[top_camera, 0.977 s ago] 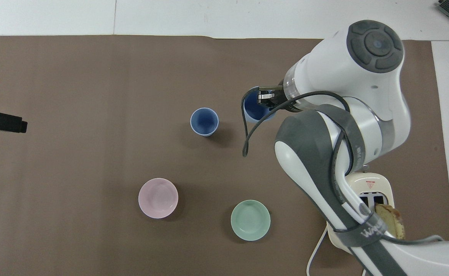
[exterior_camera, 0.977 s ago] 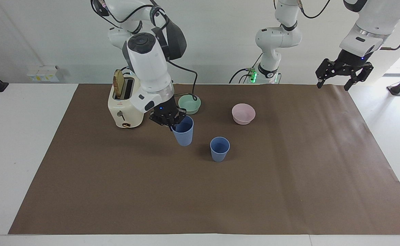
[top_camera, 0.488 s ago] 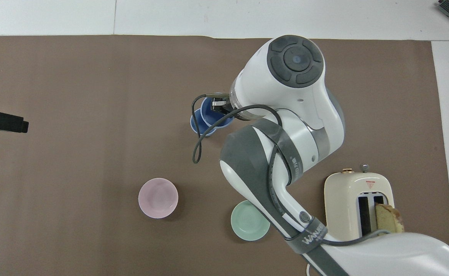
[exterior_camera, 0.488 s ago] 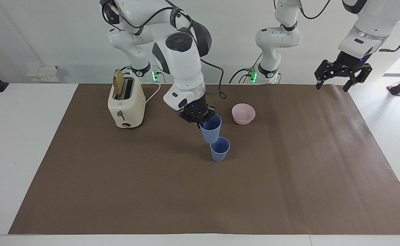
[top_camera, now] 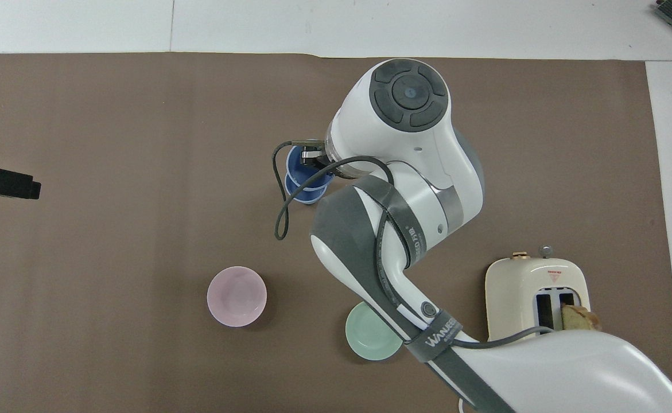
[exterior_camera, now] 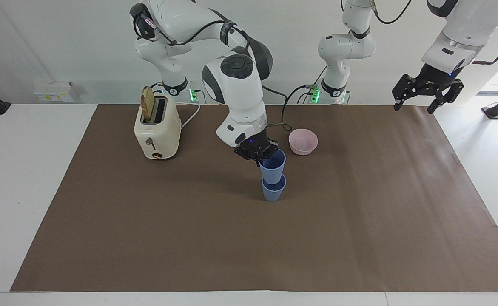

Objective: Stack blue cups with both arms
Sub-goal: 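Lower the blue cup into the other cup and open the right gripper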

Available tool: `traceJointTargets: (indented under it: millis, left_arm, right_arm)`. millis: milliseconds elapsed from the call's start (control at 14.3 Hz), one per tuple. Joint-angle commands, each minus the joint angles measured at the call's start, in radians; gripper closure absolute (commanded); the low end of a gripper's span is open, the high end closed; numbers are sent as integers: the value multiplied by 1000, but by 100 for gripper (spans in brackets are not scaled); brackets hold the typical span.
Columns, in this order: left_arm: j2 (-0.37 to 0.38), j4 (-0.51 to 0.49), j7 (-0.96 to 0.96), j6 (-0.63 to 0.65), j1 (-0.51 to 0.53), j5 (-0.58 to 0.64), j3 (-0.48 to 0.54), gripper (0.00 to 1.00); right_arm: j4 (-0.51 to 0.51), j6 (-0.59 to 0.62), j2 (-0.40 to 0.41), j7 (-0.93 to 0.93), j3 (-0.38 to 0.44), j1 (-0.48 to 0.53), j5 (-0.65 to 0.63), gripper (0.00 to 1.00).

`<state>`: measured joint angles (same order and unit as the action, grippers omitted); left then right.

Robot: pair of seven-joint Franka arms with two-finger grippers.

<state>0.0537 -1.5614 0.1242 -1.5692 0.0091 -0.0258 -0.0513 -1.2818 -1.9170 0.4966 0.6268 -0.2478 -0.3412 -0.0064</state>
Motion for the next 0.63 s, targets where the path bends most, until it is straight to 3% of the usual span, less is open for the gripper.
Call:
traceJointTargets:
  millis: [0, 558]
  left_arm:
    - [6, 9, 11, 24, 14, 0, -4, 0]
    - [6, 9, 11, 24, 14, 0, -4, 0]
  right_arm:
    - [27, -11, 28, 33, -4, -7, -21, 100]
    - [6, -8, 31, 33, -5, -9, -35, 100]
